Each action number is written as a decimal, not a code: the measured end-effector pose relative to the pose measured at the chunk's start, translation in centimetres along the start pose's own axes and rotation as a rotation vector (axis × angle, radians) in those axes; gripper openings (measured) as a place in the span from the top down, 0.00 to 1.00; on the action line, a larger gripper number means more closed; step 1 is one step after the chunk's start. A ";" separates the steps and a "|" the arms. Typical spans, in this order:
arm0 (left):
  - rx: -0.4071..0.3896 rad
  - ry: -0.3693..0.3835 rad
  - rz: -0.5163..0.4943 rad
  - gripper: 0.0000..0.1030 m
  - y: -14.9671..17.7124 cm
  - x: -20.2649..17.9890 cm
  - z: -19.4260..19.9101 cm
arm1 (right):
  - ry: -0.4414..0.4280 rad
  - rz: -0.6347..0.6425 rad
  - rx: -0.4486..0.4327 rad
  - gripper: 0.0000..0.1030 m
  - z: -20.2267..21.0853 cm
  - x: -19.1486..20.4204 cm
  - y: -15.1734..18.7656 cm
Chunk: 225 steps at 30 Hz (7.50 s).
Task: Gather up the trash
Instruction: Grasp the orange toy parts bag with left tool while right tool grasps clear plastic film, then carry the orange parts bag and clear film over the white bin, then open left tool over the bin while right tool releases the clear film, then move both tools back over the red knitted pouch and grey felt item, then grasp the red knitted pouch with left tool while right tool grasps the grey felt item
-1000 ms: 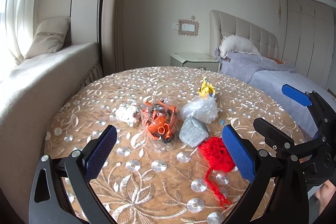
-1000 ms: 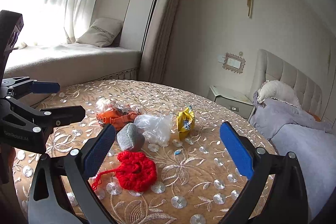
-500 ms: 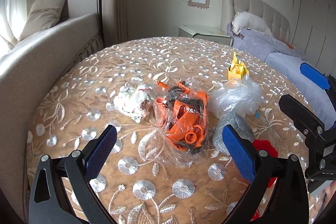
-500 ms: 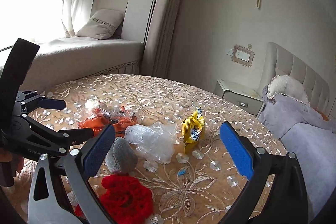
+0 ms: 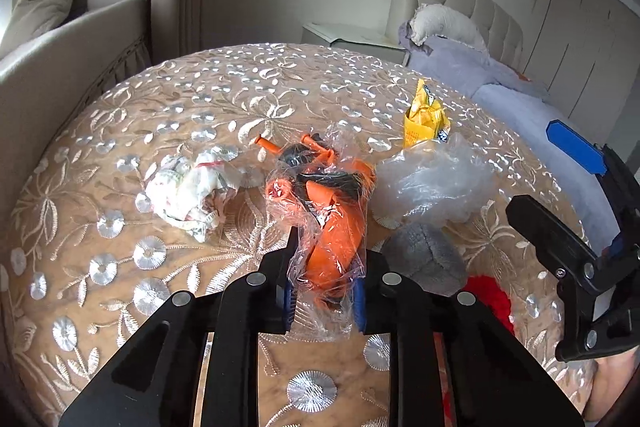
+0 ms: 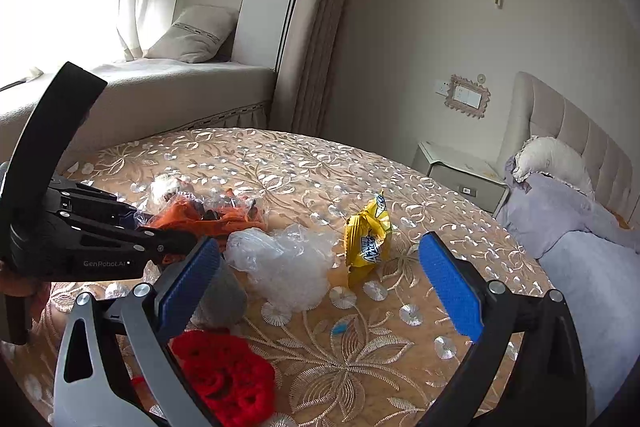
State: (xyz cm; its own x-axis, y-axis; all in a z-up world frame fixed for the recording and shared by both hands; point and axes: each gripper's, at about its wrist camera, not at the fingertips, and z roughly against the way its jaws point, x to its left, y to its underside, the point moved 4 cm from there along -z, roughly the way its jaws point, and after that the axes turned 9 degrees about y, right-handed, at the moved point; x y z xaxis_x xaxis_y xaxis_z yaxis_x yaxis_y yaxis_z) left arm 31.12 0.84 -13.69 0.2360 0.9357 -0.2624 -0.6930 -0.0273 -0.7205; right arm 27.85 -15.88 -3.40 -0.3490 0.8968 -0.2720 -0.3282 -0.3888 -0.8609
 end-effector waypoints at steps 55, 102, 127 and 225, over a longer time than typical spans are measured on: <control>-0.031 0.469 -0.417 0.80 12.2 -32.5 6.9 | 0.535 -0.250 0.060 0.79 27.9 -14.1 14.6; 0.292 0.470 -0.612 0.04 26.0 -49.1 -10.5 | 0.741 -0.474 0.287 0.77 31.3 -24.2 33.7; 0.056 0.478 -0.518 0.04 18.7 -45.9 -2.4 | 0.514 -0.572 0.478 0.04 22.5 -23.1 40.0; -0.118 -0.123 -0.038 0.83 2.4 -4.6 9.3 | -0.084 0.062 -0.026 0.04 3.9 2.6 -0.6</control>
State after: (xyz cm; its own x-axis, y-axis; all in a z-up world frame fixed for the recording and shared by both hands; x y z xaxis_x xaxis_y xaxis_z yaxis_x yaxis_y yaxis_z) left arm 21.99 -0.26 -8.26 0.1707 0.9726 -0.1581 -0.5986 -0.0251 -0.8007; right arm 23.70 -14.08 -1.88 -0.4410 0.8498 -0.2887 -0.2810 -0.4363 -0.8548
